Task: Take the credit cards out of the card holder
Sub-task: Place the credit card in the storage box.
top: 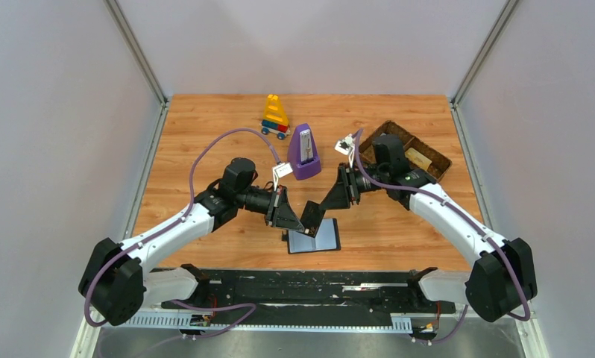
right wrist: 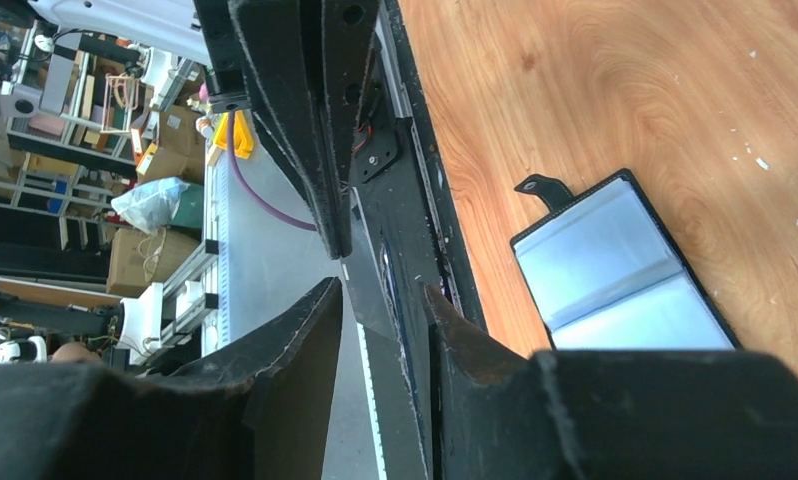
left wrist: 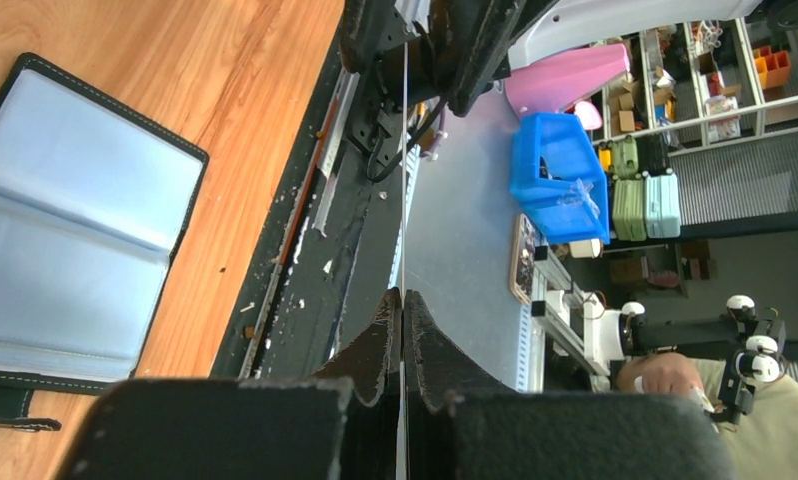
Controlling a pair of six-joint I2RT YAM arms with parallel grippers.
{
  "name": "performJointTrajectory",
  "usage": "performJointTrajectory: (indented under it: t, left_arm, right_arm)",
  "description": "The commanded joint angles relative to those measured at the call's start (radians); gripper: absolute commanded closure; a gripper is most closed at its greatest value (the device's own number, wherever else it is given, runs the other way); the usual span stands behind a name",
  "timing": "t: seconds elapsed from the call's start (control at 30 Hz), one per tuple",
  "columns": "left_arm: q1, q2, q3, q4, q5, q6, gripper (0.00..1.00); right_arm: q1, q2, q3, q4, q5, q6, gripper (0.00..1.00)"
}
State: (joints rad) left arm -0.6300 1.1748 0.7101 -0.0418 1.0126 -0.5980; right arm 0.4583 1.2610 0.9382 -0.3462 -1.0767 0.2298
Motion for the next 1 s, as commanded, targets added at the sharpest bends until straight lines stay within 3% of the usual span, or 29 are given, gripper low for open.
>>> performJointTrajectory:
  t: [0.0,0.13,0.27,0.4,0.47,0.67,0.7,0.8,0.87,0.97]
  left_arm:
    - [0.001,0.009,0.038,0.002,0.023,0.025,1.0]
    - [0.001,0.019,0.037,0.013,0.023,0.021,1.0]
    - [0.001,0.02,0.038,0.014,0.022,0.023,1.0]
    - [0.003,0.023,0.041,0.002,0.016,0.03,1.0]
    - [0.002,0.024,0.048,-0.011,0.008,0.036,0.91]
    - [0.003,-0.005,0.078,-0.124,-0.089,0.081,0.44]
    - [0.003,-0.007,0.084,-0.143,-0.106,0.087,0.4]
    - [0.003,-0.016,0.109,-0.198,-0.152,0.111,0.07]
    - [0.002,-0.022,0.124,-0.222,-0.169,0.115,0.01]
    - [0.004,-0.03,0.149,-0.263,-0.197,0.134,0.0]
  right_arm:
    - [0.014,0.006,0.04,0.058,-0.053,-0.014,0.66]
    - [0.025,0.007,0.023,0.092,-0.068,0.008,0.73]
    - [0.025,-0.004,0.007,0.107,-0.056,0.014,0.98]
    - [0.025,-0.005,-0.003,0.122,-0.078,0.013,1.0]
    - [0.02,-0.01,-0.008,0.123,-0.055,0.018,1.0]
    - [-0.034,-0.038,-0.018,0.149,0.03,0.094,1.0]
    - [-0.043,-0.047,-0.022,0.156,0.049,0.104,1.0]
    - [-0.085,-0.071,-0.044,0.187,0.102,0.15,1.0]
    - [-0.126,-0.078,-0.056,0.207,0.126,0.182,1.0]
    - [-0.199,-0.099,-0.074,0.233,0.181,0.228,1.0]
